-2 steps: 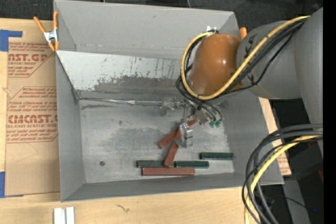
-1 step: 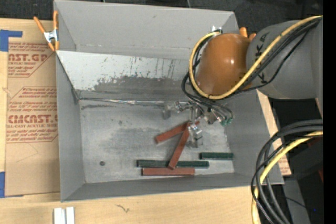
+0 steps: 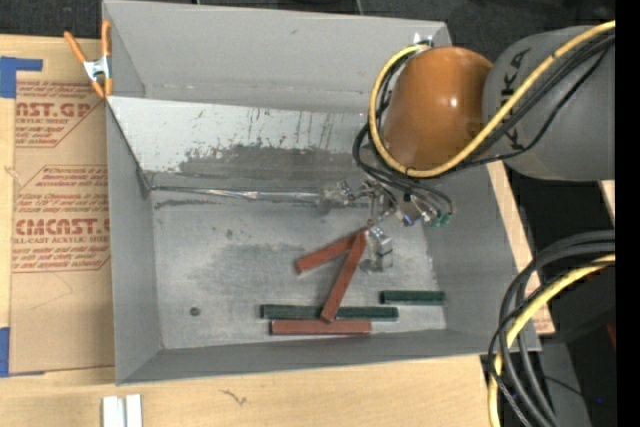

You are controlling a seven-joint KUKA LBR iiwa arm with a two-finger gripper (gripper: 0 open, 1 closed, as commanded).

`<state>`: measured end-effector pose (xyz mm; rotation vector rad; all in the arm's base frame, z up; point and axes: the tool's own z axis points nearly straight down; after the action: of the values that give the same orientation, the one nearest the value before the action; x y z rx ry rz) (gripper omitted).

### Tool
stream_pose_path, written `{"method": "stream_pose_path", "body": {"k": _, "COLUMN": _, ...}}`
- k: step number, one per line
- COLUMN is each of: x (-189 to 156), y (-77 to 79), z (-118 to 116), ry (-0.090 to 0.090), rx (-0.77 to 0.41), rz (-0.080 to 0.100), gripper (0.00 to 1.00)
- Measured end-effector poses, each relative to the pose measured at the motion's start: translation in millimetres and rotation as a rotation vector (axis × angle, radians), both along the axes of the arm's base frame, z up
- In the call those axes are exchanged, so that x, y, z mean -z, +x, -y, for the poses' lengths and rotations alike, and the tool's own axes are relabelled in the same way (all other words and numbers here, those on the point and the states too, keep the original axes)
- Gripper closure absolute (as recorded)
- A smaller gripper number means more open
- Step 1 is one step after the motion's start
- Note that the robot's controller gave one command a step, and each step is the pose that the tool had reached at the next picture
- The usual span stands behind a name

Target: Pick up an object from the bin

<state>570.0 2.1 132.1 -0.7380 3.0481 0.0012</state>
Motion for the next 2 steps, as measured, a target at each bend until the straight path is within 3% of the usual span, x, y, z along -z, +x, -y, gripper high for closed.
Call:
{"method": "stream_pose_path", "body": {"k": 1, "x": 64, "y": 4.2, "z": 13, "ry": 0.000, "rx": -0.020, "rz": -0.006, "gripper": 0.00}}
{"method": "stream_pose_path", "body": {"k": 2, "x": 61, "y": 9.4, "z": 0, "ry": -0.002, "rx": -0.319, "rz": -0.002, "gripper": 1.00}}
